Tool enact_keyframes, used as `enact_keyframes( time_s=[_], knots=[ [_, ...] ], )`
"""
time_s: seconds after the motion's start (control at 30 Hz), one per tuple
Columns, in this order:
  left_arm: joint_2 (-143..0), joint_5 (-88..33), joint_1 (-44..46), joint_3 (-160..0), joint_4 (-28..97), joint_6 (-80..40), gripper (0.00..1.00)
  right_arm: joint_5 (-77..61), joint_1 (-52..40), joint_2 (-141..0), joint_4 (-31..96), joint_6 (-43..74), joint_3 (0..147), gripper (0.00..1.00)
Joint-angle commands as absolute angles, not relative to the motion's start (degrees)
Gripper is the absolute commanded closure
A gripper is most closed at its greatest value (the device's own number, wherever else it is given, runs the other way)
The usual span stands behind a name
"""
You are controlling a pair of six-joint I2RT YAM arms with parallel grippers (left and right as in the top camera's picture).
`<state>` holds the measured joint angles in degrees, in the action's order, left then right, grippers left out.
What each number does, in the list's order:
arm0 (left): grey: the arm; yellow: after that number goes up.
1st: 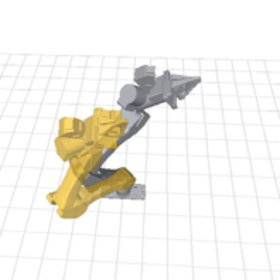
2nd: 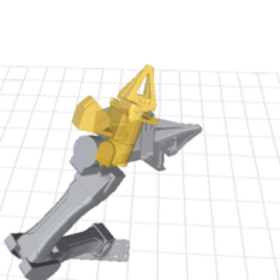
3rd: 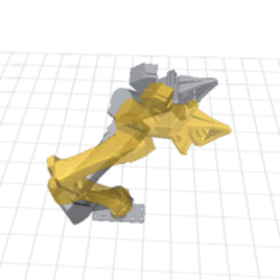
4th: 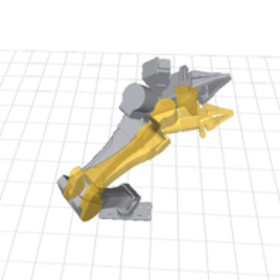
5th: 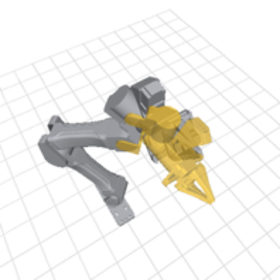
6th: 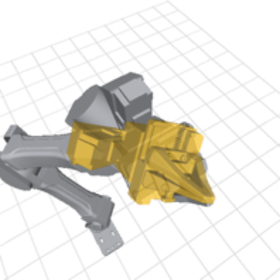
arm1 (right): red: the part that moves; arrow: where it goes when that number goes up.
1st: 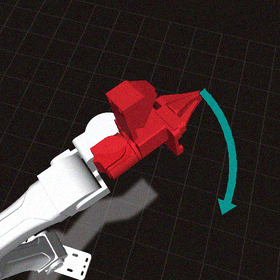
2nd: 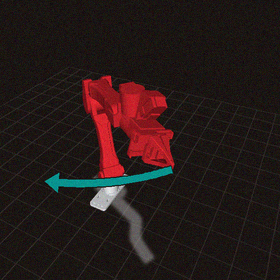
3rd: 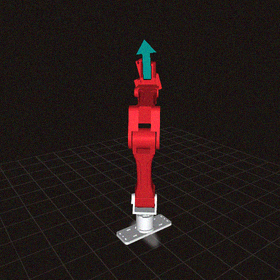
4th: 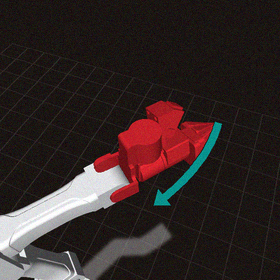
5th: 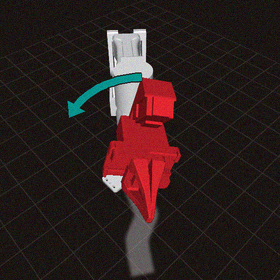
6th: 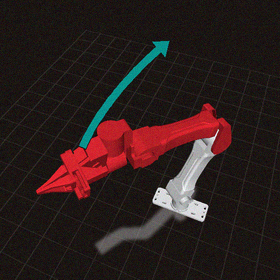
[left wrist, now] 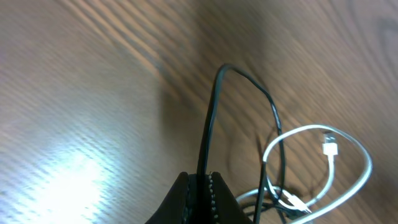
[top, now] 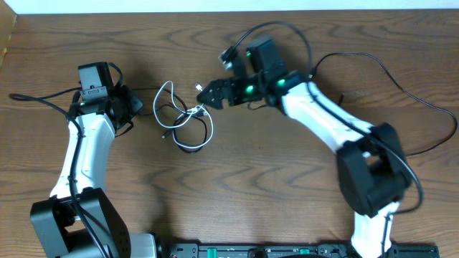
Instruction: Untangle cables
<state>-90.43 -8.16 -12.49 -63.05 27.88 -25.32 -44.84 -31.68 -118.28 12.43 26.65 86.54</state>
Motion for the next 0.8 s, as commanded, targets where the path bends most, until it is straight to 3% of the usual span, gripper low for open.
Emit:
enact_keyframes(
  time_s=[0.0,0.23,0.43,0.67,0.77],
  knots=[
    [-89.9,-18.8,-12.4,-63.1,26.8,-20.7,0.92,-53.4,-32.4,-120.5,7.7,33.0,86.9,0.02],
    [-89.9,-51.6,-12.4,-63.1,23.0,-5.8,0.92,-64.9,-31.5,-121.2,-11.6,34.6,86.9,0.15],
    [-89.9,-53.8,-12.4,-63.1,22.5,-17.7,0.92,-64.9,-31.7,-121.2,-19.8,32.1,86.9,0.16],
    [-89.9,-53.9,-12.4,-63.1,20.8,-32.8,0.92,-65.1,-34.0,-121.2,-19.3,31.3,86.9,0.18],
    [-89.9,-56.9,-12.4,-63.1,20.1,-37.4,0.92,-65.1,-35.0,-121.2,-19.3,28.3,86.9,0.30]
  ],
)
